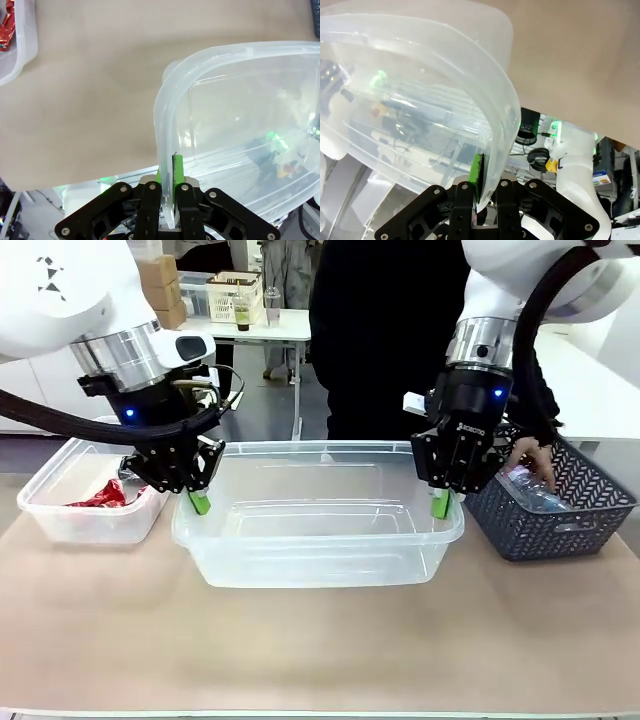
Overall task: Sort the waste into each basket.
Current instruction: Offer the picked Organizing box to the human.
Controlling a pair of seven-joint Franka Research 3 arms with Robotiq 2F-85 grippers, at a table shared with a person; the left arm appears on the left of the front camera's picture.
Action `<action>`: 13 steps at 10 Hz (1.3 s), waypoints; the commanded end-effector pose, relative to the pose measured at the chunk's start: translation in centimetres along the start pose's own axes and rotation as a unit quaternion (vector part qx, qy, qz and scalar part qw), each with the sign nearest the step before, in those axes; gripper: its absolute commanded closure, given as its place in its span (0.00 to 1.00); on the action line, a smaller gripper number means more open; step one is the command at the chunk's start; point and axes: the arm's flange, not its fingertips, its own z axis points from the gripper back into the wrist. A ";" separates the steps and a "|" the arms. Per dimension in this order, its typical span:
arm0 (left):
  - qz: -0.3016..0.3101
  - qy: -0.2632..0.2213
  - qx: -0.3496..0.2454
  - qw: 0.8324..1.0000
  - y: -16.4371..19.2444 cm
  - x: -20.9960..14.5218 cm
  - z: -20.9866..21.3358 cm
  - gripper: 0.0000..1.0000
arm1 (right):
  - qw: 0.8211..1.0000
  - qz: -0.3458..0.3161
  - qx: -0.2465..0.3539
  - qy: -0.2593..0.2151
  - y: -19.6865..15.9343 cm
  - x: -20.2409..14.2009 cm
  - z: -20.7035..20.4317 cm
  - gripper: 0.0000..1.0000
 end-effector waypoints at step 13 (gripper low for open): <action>-0.011 0.002 -0.002 1.000 0.0 -0.1 0.3 0.96 | 1.000 0.000 -0.002 -0.005 -0.1 -0.3 0.1 0.93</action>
